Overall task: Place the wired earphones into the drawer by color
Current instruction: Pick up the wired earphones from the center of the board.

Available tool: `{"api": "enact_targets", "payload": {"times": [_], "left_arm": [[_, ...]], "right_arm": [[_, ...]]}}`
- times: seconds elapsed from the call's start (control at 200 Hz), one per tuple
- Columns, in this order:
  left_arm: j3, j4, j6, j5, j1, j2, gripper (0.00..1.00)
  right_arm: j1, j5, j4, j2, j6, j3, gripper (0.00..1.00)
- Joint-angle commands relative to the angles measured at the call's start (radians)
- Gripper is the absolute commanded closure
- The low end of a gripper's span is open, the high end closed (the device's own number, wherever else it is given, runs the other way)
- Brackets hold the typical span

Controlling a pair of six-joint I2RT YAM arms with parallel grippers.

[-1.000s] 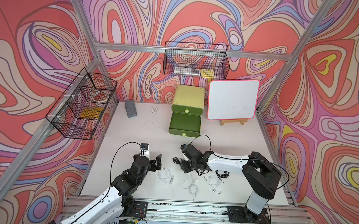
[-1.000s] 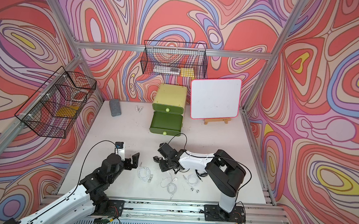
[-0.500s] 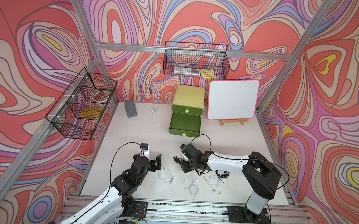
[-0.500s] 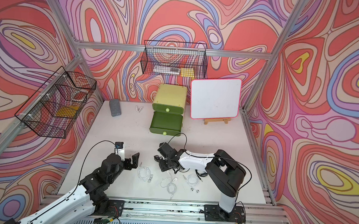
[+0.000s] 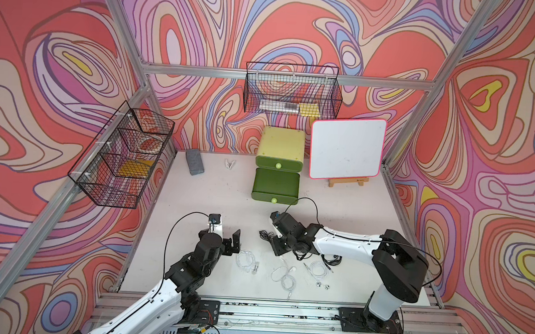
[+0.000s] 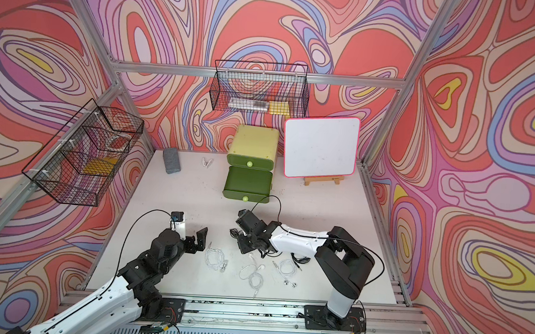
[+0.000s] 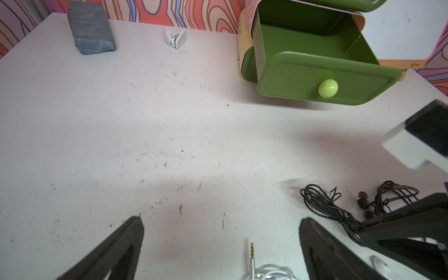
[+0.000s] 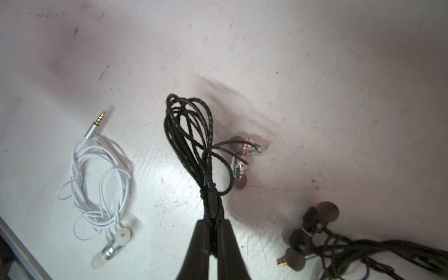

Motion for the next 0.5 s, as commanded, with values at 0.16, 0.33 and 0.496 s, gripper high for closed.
{"api": "enact_targets", "payload": {"times": [0.16, 0.33, 0.496], "left_arm": [[-0.002, -0.015, 0.01, -0.008, -0.001, -0.013, 0.01], [0.028, -0.07, 0.017, 0.015, -0.001, -0.02, 0.01], [0.06, -0.133, 0.038, 0.034, -0.001, -0.032, 0.01]], "right_arm": [[0.006, 0.084, -0.089, -0.111, -0.051, 0.078, 1.0], [0.005, 0.149, -0.116, -0.167, -0.101, 0.135, 1.0], [0.004, 0.234, -0.111, -0.179, -0.156, 0.207, 1.0]]}}
